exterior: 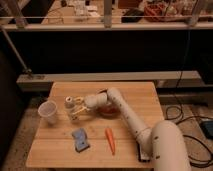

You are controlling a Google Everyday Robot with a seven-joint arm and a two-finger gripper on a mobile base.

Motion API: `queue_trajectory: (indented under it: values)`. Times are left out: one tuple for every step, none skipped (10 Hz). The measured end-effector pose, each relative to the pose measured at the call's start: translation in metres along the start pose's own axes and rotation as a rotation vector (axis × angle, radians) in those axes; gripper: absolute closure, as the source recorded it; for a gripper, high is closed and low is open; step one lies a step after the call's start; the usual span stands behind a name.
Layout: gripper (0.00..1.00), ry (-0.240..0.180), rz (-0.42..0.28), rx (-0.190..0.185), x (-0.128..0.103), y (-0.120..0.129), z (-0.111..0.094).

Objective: Stand the bottle upright

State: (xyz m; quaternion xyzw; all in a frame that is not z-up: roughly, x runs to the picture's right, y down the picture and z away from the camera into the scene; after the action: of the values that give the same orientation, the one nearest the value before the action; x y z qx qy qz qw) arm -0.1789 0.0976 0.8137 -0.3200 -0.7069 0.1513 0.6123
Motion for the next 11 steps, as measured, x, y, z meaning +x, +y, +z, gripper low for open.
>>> queue_trajectory:
  values:
    - [0.47,0.004,0.004,-0.001,0.002,0.000,0.000]
    - [0.36,0.007,0.008,-0.003,0.005,0.001,0.000]
    - [0.29,0.010,0.012,-0.003,0.007,0.002,0.000]
    - [0.26,0.011,0.014,-0.003,0.009,0.002,0.000]
    - [0.26,0.013,0.018,-0.001,0.011,0.002,0.000]
    - [0.26,0.015,0.020,-0.002,0.012,0.002,0.000]
    - [0.26,0.017,0.021,-0.003,0.013,0.002,0.001]
    - [0.26,0.020,0.023,-0.003,0.014,0.002,0.000]
    - [0.26,0.024,0.023,-0.004,0.015,0.002,-0.001]
    - [0.26,0.028,0.024,-0.007,0.015,0.002,-0.002]
    - [0.26,0.032,0.024,-0.007,0.014,0.002,-0.003]
